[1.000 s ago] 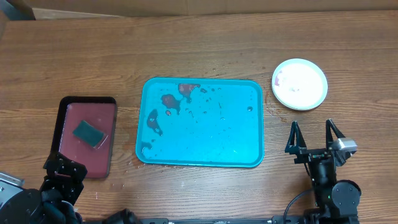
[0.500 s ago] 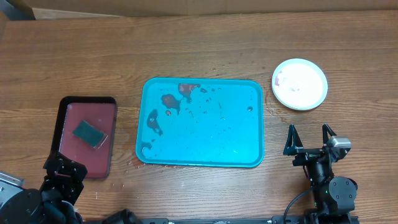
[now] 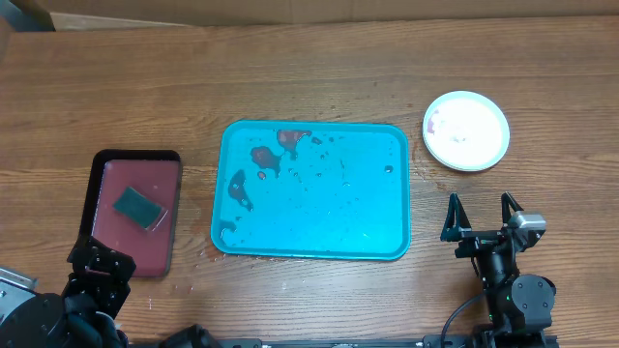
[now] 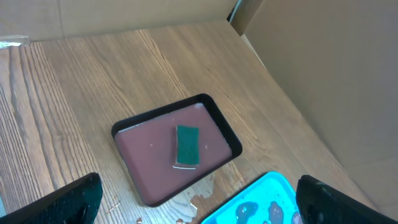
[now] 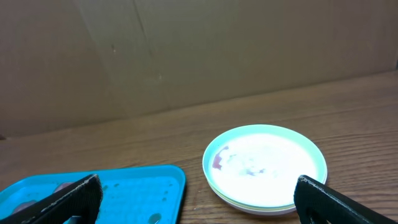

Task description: Clean dirty plates on tray and stack at the side

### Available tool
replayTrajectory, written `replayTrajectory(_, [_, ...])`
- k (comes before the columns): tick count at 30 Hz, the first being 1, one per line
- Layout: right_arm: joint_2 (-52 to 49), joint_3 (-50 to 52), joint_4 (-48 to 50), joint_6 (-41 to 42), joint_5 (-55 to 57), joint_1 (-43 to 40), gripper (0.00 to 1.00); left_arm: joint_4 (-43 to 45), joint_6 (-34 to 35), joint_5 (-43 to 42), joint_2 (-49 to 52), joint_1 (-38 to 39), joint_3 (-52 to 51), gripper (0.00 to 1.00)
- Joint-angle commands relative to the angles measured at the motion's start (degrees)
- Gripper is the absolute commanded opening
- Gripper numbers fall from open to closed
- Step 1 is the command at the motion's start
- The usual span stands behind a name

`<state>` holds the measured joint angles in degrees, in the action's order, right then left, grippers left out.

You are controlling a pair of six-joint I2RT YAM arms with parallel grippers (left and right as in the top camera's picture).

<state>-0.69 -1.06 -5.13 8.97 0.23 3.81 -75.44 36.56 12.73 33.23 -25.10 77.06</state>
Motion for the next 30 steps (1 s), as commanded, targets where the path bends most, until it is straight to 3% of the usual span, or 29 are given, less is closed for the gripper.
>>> replayTrajectory(1, [0.52, 0.61, 0.31, -0.24, 0.04, -0.31, 1.00, 0.20, 0.92, 1.20, 0.07, 0.37, -0.04, 1.00])
replayTrajectory(11, [0.52, 0.61, 0.28, -0.24, 0.07, -0.31, 1.00, -2.21, 0.72, 2.29, 0.07, 0.37, -0.04, 0.99])
replayTrajectory(16, [0.52, 0.61, 0.28, -0.24, 0.04, -0.31, 1.00, -2.89, 0.24, -2.51, 0.11, 2.45, -1.99, 1.00])
replayTrajectory(25, [0.52, 0.61, 0.28, -0.24, 0.04, -0.31, 1.00, 22.05, -20.48, -6.99, 0.11, 15.69, -22.08, 0.99])
replayTrajectory(30, [0.52, 0.61, 0.28, -0.24, 0.04, -0.31, 1.00, 37.07, -21.57, -8.57, 0.02, 16.57, -35.19, 1.00])
